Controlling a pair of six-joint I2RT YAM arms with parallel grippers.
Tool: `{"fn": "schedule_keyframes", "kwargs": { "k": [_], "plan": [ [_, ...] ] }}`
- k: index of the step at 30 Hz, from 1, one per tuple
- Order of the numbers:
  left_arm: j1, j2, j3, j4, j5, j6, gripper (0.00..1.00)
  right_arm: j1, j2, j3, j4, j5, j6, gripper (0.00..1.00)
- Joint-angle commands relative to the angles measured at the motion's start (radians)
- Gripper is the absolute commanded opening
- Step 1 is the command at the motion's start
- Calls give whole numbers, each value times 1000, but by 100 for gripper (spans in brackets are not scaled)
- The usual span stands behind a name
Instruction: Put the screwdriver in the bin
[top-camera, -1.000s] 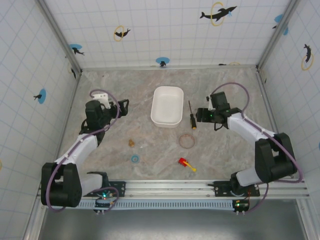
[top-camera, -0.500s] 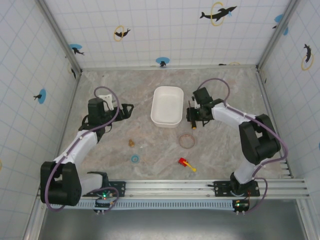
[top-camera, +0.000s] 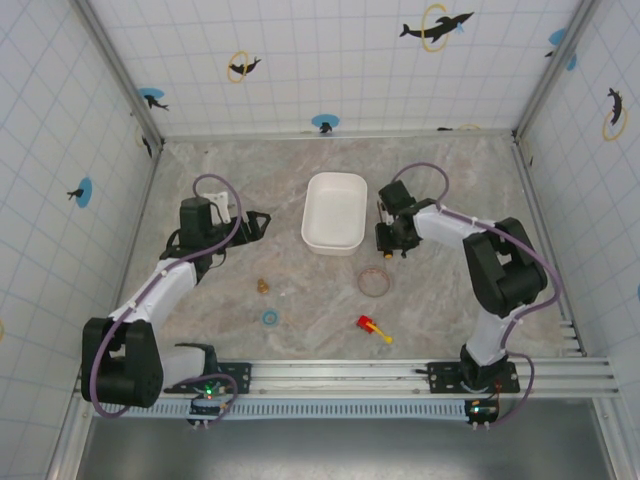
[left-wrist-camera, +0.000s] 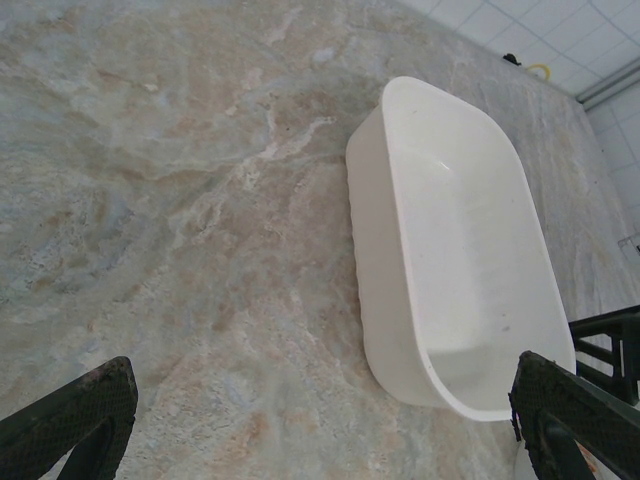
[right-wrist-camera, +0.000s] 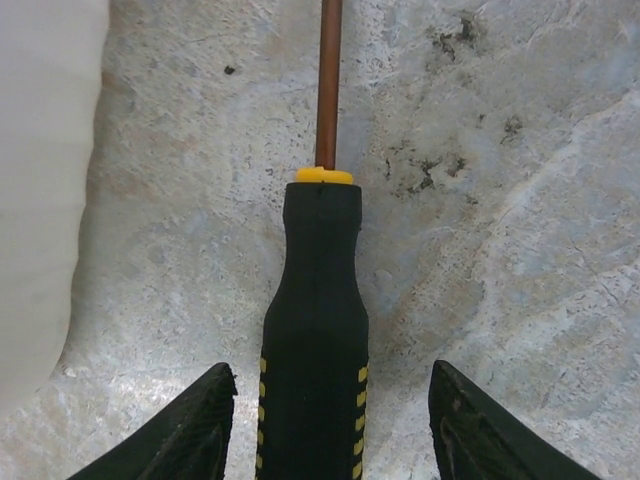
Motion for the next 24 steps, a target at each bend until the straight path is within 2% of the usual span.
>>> {"fn": "schedule_keyframes", "kwargs": {
  "k": [1, 11, 15, 16, 24],
  "plan": [
    [-12, -2, 12, -7, 10, -3, 98, 13, 27, 49, -18, 14, 2, 49],
    [-24, 7, 16, -8, 12, -5, 98, 16, 51, 58, -30, 19, 9, 26],
    [-29, 6, 19, -12, 10, -4, 98, 8, 45, 45, -22, 0, 16, 10],
    [-30, 6, 19, -12, 8, -6, 98, 3, 38, 39, -14, -11, 21, 1],
    [-32, 14, 44, -49, -17, 25, 98, -113, -86, -55, 122, -165, 138, 0]
  ]
}}
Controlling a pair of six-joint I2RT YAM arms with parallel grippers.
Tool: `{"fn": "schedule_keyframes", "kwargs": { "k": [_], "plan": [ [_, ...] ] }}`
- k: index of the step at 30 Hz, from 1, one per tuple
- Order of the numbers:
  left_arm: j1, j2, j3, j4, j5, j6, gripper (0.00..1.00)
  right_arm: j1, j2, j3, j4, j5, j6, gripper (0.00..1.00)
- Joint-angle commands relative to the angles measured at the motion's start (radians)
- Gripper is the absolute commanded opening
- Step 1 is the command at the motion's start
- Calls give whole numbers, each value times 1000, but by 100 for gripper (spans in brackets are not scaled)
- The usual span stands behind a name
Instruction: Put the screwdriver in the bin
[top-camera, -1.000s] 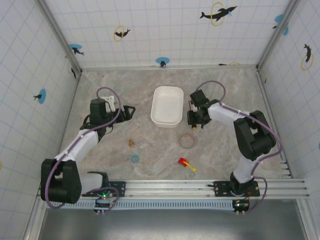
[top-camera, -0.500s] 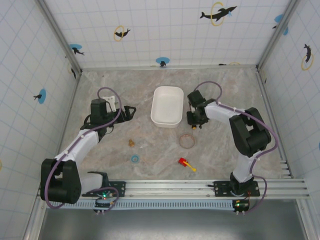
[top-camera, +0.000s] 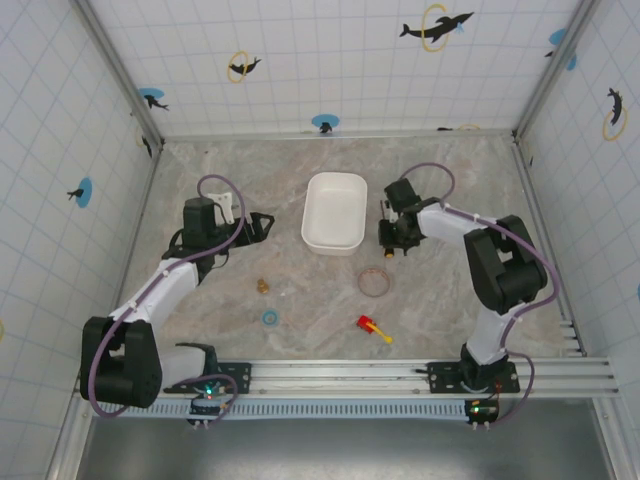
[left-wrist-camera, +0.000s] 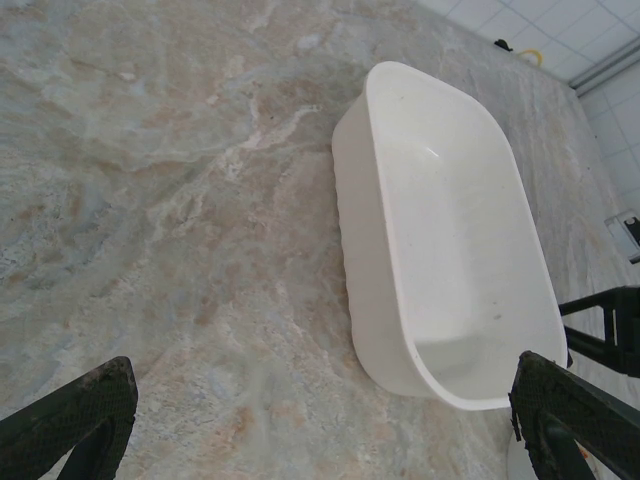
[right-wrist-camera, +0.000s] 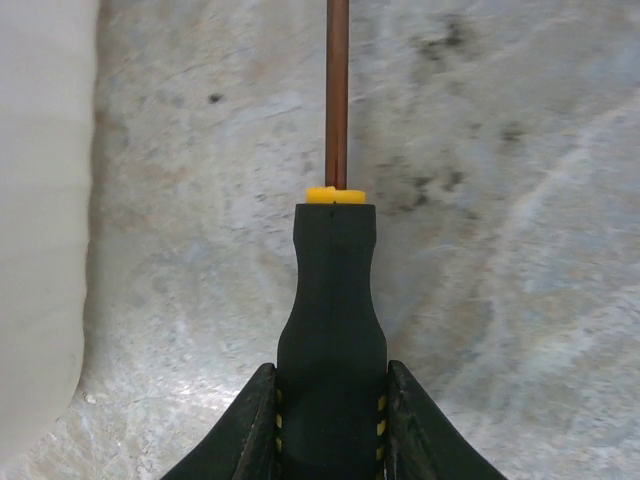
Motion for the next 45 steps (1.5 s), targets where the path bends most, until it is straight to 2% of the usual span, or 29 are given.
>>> {"fn": "schedule_keyframes", "kwargs": {
  "k": [1, 5, 9, 15, 21, 24, 30, 45],
  "plan": [
    [-5, 12, 44, -44, -18, 27, 98, -63, -109, -37, 86, -73, 81, 0],
    [-6, 9, 53, -49, -24, 36, 98, -106, -214, -3, 91, -65, 120, 0],
    [-7, 9, 53, -29, -22, 34, 98, -83, -301, 85, 86, 46, 157, 0],
    [-6, 15, 48, -10, -14, 31, 98, 84, -340, 170, 139, 329, 195, 0],
    [-6, 14, 37, -9, -23, 36, 98, 270, -228, 254, 118, 535, 297, 0],
    [-6, 7, 36, -12, -23, 40, 98, 321, -123, 353, 23, 541, 316, 0],
    [-6, -12, 33, -20, -43, 47, 98, 364, 55, 500, -134, 457, 331, 0],
    [-6, 1, 25, -19, -55, 54, 98, 364, 238, 523, -174, 316, 379, 0]
  ]
}}
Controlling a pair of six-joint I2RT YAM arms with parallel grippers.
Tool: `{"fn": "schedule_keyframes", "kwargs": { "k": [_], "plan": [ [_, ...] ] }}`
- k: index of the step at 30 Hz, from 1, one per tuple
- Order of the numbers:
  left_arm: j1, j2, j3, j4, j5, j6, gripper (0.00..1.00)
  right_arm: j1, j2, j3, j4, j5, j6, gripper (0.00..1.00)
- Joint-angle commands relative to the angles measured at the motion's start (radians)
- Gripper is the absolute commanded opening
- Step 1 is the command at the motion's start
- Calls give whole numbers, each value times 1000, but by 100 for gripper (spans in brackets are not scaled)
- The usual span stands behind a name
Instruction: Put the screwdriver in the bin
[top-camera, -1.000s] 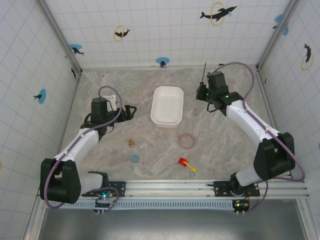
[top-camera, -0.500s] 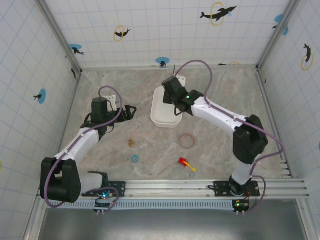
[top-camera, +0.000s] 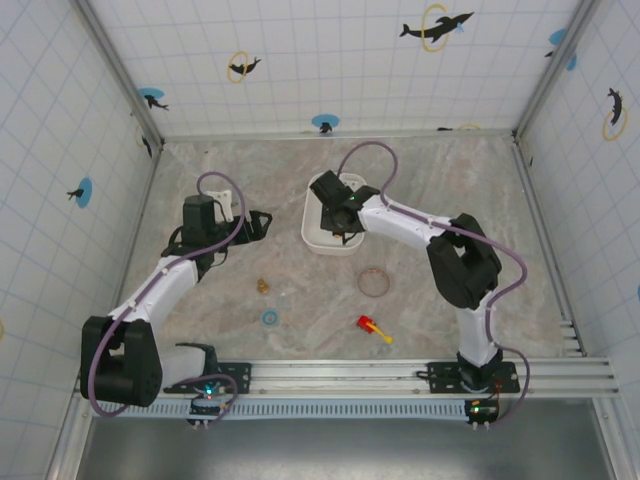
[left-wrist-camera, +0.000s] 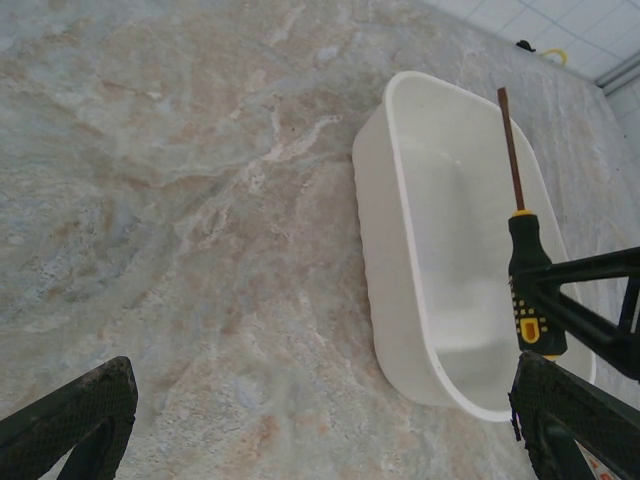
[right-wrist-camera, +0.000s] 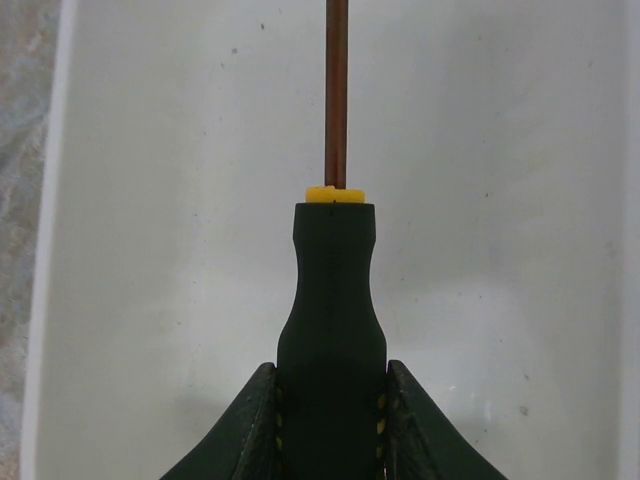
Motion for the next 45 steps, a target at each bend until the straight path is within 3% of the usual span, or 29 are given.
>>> {"fn": "schedule_keyframes", "kwargs": {
  "k": [1, 10, 16, 24, 34, 39, 45],
  "plan": [
    [-6, -5, 2, 4, -12, 21, 98, -3, 39, 54, -10, -28, 24, 0],
    [-7, -5, -6, 3, -13, 20, 98, -22, 107, 62, 15, -73, 21, 1],
    [-5, -3, -2, 1, -13, 20, 98, -28, 136, 63, 33, -104, 21, 9],
    [-6, 3, 3, -3, -18, 22, 98, -36, 152, 72, 36, -119, 15, 36],
    [-6, -3, 7, -9, -24, 28, 98, -56, 94, 83, 12, -122, -26, 54],
    [-6, -38, 6, 6, -75, 35, 98, -58, 28, 137, -61, -114, -144, 67],
    [-6, -155, -53, 124, -198, 85, 97, -53, -102, 204, -164, -51, -438, 71]
  ]
}}
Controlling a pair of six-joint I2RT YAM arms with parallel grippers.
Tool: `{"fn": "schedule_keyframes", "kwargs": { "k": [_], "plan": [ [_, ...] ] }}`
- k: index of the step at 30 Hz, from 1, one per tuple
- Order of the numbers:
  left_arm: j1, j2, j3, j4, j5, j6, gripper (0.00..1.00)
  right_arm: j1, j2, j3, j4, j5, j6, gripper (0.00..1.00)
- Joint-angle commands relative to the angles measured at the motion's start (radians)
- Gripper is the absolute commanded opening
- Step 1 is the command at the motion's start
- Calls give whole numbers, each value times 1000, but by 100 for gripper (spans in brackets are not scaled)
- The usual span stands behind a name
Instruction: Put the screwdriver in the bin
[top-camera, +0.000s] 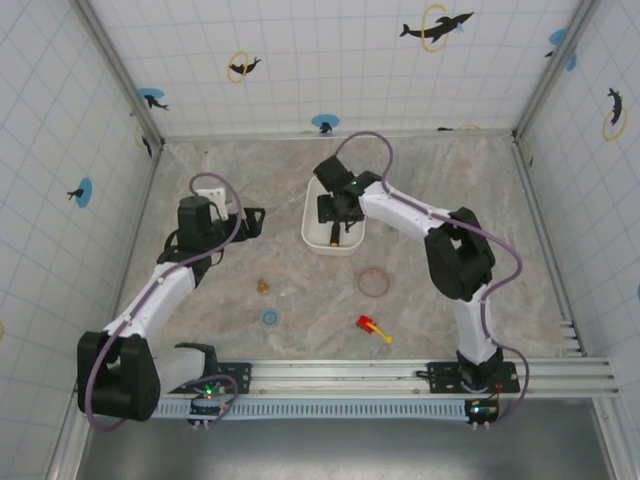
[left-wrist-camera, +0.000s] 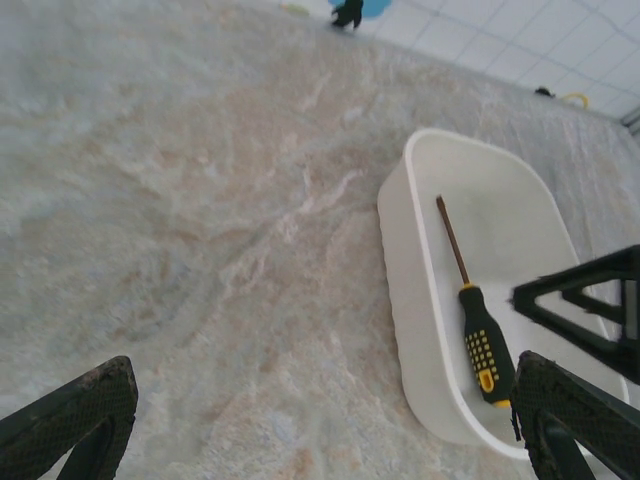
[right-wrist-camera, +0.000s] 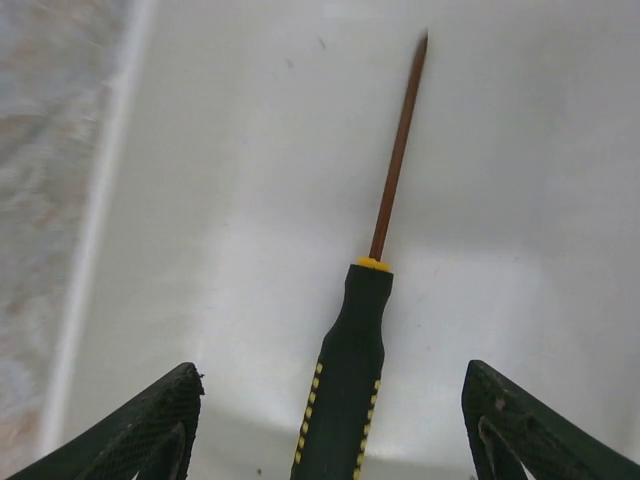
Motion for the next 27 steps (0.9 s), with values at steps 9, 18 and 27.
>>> {"fn": "schedule_keyframes", "kwargs": {
  "k": [9, 18, 27],
  "plan": [
    [-6, -200, -134, 311, -268, 195, 98, -112, -628, -407, 246, 226, -546, 72],
    [-6, -164, -248, 549, -358, 367, 98, -490, -994, -924, 575, 224, -487, 75],
    [5, -54, -411, 871, -402, 406, 97, -662, -1123, -1472, 1282, 161, -434, 76]
  ]
}}
